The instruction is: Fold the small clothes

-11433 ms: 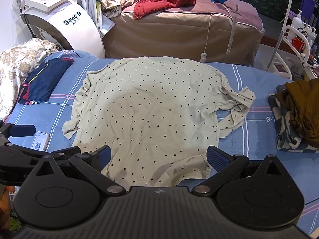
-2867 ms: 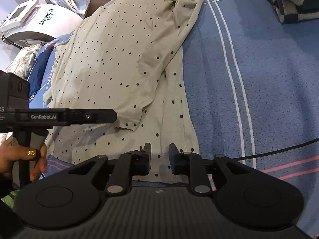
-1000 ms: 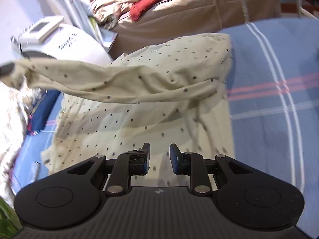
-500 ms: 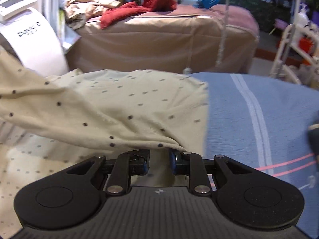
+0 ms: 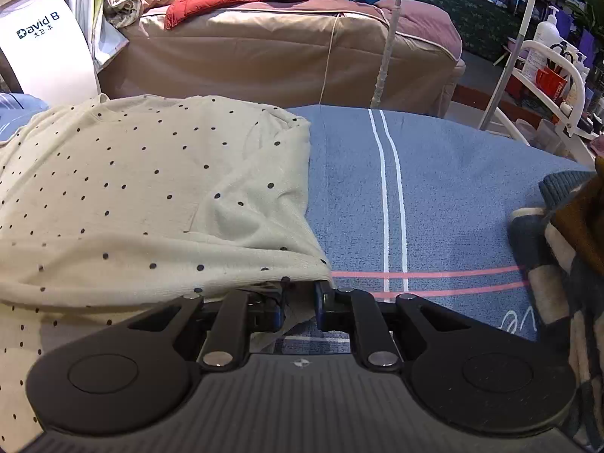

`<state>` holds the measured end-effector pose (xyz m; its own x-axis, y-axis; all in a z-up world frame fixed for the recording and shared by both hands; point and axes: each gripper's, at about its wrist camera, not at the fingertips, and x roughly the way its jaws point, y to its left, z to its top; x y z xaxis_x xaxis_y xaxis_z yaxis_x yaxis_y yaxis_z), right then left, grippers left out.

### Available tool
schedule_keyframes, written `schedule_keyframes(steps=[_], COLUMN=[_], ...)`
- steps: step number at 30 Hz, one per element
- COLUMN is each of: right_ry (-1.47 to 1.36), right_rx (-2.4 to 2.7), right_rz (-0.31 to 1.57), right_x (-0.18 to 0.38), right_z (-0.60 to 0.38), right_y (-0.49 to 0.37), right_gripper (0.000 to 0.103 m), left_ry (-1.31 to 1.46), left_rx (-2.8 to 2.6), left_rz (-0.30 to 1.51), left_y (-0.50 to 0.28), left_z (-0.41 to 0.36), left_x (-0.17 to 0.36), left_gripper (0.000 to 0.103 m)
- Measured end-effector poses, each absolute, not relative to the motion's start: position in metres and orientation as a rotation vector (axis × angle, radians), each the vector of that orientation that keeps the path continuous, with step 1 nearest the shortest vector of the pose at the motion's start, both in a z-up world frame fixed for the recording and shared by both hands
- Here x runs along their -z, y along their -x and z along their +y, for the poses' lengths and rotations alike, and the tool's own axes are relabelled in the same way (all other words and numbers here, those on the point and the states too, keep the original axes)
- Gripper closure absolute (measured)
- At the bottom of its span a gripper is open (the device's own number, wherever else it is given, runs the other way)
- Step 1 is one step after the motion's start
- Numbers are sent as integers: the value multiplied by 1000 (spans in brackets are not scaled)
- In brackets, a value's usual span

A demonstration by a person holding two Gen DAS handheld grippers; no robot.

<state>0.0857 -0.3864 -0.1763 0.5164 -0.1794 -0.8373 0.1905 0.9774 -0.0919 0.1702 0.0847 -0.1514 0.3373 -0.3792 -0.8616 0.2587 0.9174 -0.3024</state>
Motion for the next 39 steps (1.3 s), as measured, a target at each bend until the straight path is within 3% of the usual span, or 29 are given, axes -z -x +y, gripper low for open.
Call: schedule_keyframes(steps=[4,10,16,21,23,25,27,29,30,31,32,37,39], right_ry=[-7,1,-12,-65,-85,-81,-120,-176,-207,-239,-257,-235,-216], right_rx=[208,215,225,232,193,142,54,-86,-164,-241,-294,-418,-443], right_rz=[1010,1009,1012,1024,1013,1005,990,989,987,980,971,1015,1040], right_x=[177,175,171,169,163,157,151,149,150,152,154,176,185], right_z=[-388,-387,-381,-384,-380,-368,-355,-338,-328,-316,-306,-241,-222], right_y=[-87,-89,-86,-78,-77,-77,-84,-99,-110,-122,-133,-200,-220], right_gripper=[80,77,70,67,67,64,51,11,5,5,5,5,12], left_ry=[131,87,80,106,108,112,158,171,158,140,115,42,68], left_rx=[435,480,481,465,456,439,431,449,451,454,464,491,490], left_rz=[1108,857,928,1082,1121,1142,1159,1181,1196,1207,1214,1249,1244], left_y=[-188,-242,-260,-254,-254,-253,-248,-238,-231,-224,-217,-187,-177], left_z=[85,82,92,89,87,87,88,88,87,84,82,78,83], left_x=[124,31,37,97,122,137,145,150,153,155,158,166,165], left_gripper=[98,98,97,82,68,64,59,33,25,13,11,11,10])
